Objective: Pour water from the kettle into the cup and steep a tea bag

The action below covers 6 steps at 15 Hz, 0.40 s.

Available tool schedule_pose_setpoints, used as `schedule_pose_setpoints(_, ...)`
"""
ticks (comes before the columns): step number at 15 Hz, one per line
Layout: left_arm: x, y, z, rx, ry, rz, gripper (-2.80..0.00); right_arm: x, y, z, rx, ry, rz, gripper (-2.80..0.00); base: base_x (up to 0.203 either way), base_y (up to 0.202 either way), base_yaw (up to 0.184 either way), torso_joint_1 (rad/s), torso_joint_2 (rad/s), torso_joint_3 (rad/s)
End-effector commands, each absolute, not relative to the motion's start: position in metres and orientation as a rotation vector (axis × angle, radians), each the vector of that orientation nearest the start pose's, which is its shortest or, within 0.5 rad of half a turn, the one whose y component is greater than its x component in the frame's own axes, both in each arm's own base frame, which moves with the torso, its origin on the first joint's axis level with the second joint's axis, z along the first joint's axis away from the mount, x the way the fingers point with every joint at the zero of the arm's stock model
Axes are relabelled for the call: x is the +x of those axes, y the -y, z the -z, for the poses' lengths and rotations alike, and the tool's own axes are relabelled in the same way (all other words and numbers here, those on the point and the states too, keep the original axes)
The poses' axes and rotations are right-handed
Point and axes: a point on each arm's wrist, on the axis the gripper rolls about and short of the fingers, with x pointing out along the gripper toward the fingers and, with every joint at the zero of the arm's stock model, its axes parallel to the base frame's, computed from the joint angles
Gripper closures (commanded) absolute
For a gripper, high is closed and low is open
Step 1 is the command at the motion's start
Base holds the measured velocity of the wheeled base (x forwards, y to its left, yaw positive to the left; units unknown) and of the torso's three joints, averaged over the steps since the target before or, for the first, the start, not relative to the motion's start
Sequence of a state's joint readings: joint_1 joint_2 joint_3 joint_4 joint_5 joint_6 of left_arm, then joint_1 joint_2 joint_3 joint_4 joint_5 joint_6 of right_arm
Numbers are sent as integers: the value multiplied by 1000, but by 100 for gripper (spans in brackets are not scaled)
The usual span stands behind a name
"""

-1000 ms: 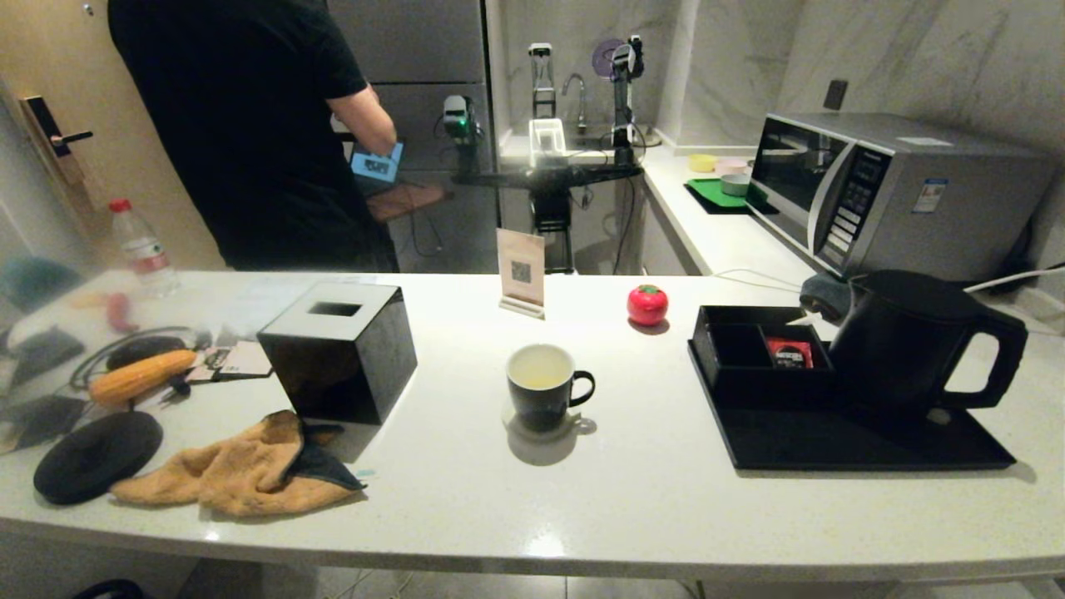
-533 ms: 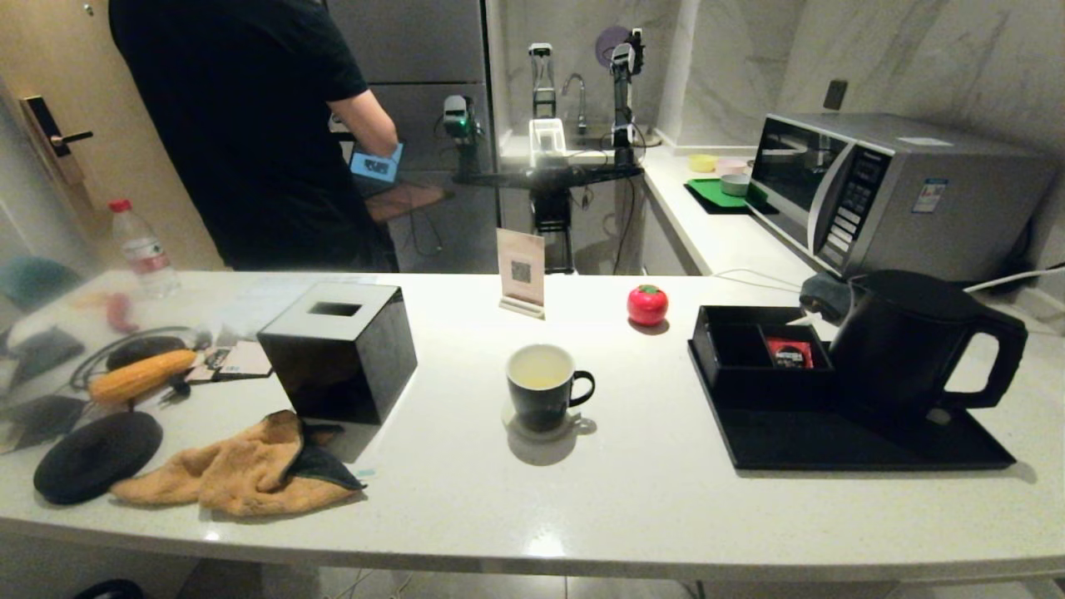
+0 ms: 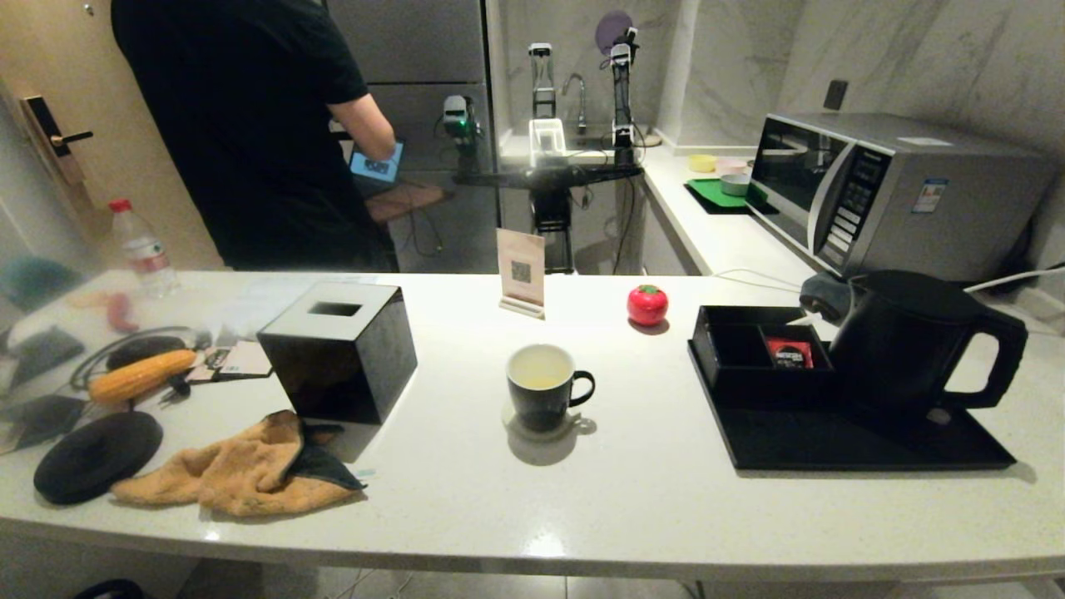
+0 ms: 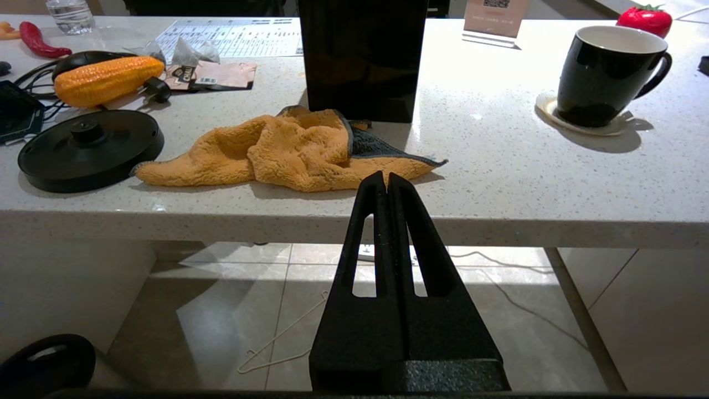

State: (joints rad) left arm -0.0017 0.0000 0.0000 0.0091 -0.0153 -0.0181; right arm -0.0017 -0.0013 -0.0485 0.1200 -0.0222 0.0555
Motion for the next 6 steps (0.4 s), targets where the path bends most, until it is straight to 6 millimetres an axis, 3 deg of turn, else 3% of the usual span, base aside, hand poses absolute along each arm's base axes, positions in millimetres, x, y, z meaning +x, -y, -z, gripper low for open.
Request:
schedule_pose_setpoints(1,-23,0,-75,-18,-9,17,0,-27,1,-77,67,-69,47,0,0,0,0,0,0,0)
schedule_pose_setpoints(6,-23,0,-75,-18,-9,17,0,-27,1,-77,73,-67,48,0,0,0,0,0,0,0)
